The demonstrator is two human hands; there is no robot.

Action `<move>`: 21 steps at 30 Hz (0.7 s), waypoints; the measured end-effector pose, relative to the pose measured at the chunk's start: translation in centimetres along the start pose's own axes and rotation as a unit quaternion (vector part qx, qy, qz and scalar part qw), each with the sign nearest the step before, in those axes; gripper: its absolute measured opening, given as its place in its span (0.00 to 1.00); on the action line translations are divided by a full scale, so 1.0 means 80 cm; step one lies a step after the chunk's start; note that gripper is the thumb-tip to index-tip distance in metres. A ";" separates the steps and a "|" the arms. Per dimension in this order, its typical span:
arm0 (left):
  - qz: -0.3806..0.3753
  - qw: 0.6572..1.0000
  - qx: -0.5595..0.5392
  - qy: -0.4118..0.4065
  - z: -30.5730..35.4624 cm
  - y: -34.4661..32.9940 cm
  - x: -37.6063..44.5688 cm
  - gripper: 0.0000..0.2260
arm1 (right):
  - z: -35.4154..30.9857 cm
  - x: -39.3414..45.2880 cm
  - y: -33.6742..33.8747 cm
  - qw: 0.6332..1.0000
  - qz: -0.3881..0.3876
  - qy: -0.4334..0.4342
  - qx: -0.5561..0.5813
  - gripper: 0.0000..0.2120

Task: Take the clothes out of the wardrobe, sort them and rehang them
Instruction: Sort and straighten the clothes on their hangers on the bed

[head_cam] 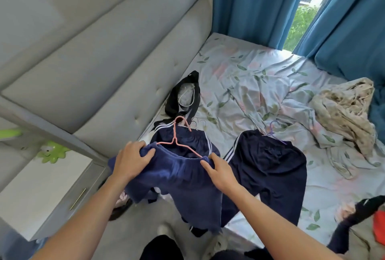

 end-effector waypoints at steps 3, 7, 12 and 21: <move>-0.015 0.999 0.005 -0.046 -0.009 -0.029 0.075 0.24 | 0.014 0.057 -0.022 0.999 0.007 -0.034 -0.001 0.20; -0.062 0.994 0.031 -0.087 -0.027 -0.106 0.184 0.23 | 0.057 0.142 -0.059 0.996 0.028 -0.086 -0.017 0.21; -0.095 0.976 0.111 -0.164 -0.044 -0.220 0.298 0.16 | 0.124 0.248 -0.102 0.990 0.039 -0.132 -0.039 0.18; -0.098 0.953 0.148 -0.245 -0.082 -0.386 0.379 0.23 | 0.254 0.361 -0.173 0.984 0.058 -0.125 -0.109 0.16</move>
Point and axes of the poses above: each hand's wrist, its own x-axis towards the middle knuckle, its own y-axis out of the back of the hand, z = x × y, the point moved 7 cm from there along x, towards the middle knuckle, and after that the axes turned 1 degree about y, right-handed, at the moved point
